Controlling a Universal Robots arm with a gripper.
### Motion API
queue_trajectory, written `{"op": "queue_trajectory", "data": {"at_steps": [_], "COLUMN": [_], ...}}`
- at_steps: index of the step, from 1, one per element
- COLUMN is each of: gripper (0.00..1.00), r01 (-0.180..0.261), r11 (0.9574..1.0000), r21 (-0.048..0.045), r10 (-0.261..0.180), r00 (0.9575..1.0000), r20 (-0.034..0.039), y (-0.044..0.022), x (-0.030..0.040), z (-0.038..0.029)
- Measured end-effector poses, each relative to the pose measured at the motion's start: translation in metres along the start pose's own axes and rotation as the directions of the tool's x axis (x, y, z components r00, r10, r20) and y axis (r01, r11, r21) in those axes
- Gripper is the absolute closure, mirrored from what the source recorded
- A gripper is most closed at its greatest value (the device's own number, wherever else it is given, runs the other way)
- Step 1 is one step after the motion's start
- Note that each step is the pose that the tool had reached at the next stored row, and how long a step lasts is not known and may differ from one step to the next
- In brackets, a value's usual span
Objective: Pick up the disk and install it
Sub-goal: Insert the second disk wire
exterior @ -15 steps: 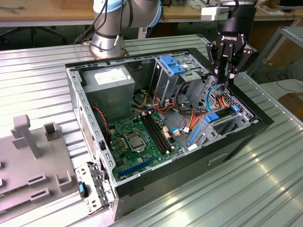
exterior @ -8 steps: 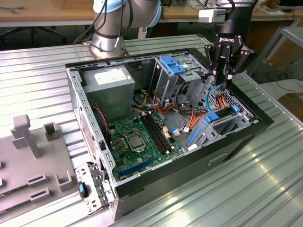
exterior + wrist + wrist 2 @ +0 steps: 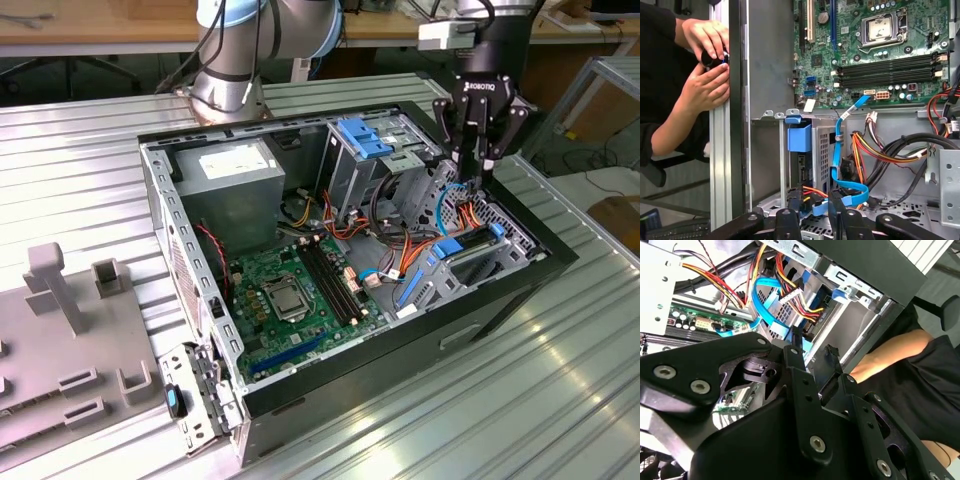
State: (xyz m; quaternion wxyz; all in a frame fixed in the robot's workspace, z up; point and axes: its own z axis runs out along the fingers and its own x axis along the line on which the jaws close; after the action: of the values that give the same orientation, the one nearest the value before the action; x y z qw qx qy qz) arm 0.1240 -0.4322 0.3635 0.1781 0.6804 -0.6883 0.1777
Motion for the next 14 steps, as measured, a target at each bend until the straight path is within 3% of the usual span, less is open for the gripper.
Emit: {"op": "queue_trajectory", "data": {"at_steps": [2, 3, 6, 9, 11, 14], "gripper": [0.64, 0.64, 0.64, 0.64, 0.5, 0.5], "r01": [0.0, 0.0, 0.0, 0.0, 0.0, 0.0], "r11": [1.0, 1.0, 1.0, 1.0, 1.0, 1.0], "r21": [0.0001, 0.0002, 0.0004, 0.0004, 0.0, -0.0002], "r10": [0.0, 0.0, 0.0, 0.0, 0.0, 0.0], "r00": [0.9999, 0.9998, 0.9995, 0.9994, 0.9994, 0.9994], "r20": [-0.0107, -0.0206, -0.0329, -0.0334, -0.0349, -0.0354], "y": [0.0, 0.0, 0.0, 0.0, -0.0003, -0.0007], "x": [-0.0013, -0.0015, -0.0016, -0.0017, -0.002, -0.002], "z": [0.0023, 0.0026, 0.0028, 0.0029, 0.0036, 0.0036]}}
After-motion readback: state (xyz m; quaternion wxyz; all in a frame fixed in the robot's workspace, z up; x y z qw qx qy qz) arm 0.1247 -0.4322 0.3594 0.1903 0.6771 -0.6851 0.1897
